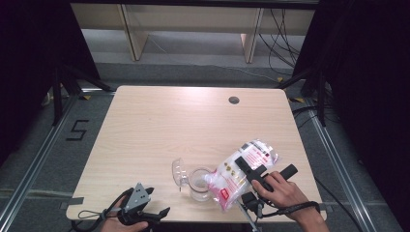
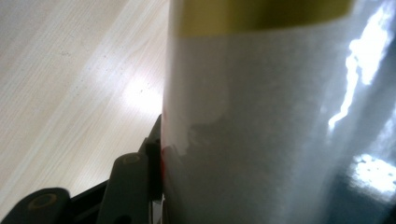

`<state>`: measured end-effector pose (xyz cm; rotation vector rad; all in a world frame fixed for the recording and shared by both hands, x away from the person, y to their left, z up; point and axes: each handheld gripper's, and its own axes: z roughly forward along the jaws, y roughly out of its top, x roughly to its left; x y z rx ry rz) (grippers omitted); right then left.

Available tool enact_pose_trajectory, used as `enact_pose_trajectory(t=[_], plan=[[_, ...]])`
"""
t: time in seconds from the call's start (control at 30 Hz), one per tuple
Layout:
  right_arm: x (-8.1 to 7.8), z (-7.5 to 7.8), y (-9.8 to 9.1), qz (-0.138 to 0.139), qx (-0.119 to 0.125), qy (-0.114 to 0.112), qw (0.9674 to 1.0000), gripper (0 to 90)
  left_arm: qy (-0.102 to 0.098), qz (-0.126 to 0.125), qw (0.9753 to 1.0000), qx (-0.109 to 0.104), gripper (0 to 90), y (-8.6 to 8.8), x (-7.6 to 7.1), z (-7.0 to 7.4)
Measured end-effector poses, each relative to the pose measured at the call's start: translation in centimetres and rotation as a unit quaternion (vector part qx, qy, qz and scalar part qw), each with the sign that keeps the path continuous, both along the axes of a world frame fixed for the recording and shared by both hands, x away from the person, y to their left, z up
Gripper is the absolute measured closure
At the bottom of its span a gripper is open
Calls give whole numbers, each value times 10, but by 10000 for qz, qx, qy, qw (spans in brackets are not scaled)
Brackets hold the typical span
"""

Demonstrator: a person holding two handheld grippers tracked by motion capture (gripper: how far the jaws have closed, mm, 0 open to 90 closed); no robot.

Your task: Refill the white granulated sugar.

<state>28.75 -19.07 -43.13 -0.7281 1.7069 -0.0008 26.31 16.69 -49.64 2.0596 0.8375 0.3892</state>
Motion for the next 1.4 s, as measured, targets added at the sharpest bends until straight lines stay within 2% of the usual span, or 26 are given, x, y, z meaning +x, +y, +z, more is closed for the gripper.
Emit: enact_pose_trajectory(t=[0.27,0.37,0.5,0.63,0.87,0.9,0.93,0.97,1.0,1.03,1.07,1.13,1.23,1.27,1.3,1.33,1.37,1.4], plan=[[0,-1,0,0,59,31,10000,534,-15,-28,10000,5,152,0,0,0],[0,0,1,8,-46,1,10000,535,-21,2,10000,-38,152,0,0,-1],[0,0,1,26,-58,2,10000,535,-23,5,10000,-35,152,0,0,-1],[0,0,0,13,28,35,10000,536,-27,-3,10000,-32,152,-1,0,-1],[-1,1,0,-1,3,-10,10000,536,-27,-2,10000,-28,152,-1,0,-1],[0,3,1,85,-84,-21,9999,537,-118,-131,9996,214,152,2,3,0],[0,2,1,67,-65,-11,10000,537,-81,-61,9999,40,152,0,2,-1],[0,2,1,69,-72,-14,9999,537,-111,-151,9995,257,152,3,3,0],[-1,1,0,-17,21,2,10000,537,-126,-153,9994,275,152,3,3,1],[-1,1,0,-7,0,10,10000,537,-145,-137,9994,275,152,3,3,1],[-1,1,0,-1,-1,5,10000,537,-70,-64,9998,163,152,2,1,0],[-1,1,-1,10,15,9,10000,537,-141,-153,9994,279,152,3,3,1],[0,1,-1,13,-18,-8,10000,538,-135,-135,9994,272,152,3,3,1],[0,1,-1,8,-11,-10,10000,538,-46,-29,10000,18,152,0,0,-1],[0,1,-1,-6,0,-9,10000,538,-22,-13,10000,0,152,0,0,-1],[0,1,-1,-6,0,-9,10000,538,-22,-13,10000,0,152,0,0,-1],[0,1,-2,-3,15,-2,10000,538,-120,-97,9998,143,152,2,2,0],[0,1,-2,-3,15,-2,10000,538,-120,-97,9998,143,152,2,2,0]])
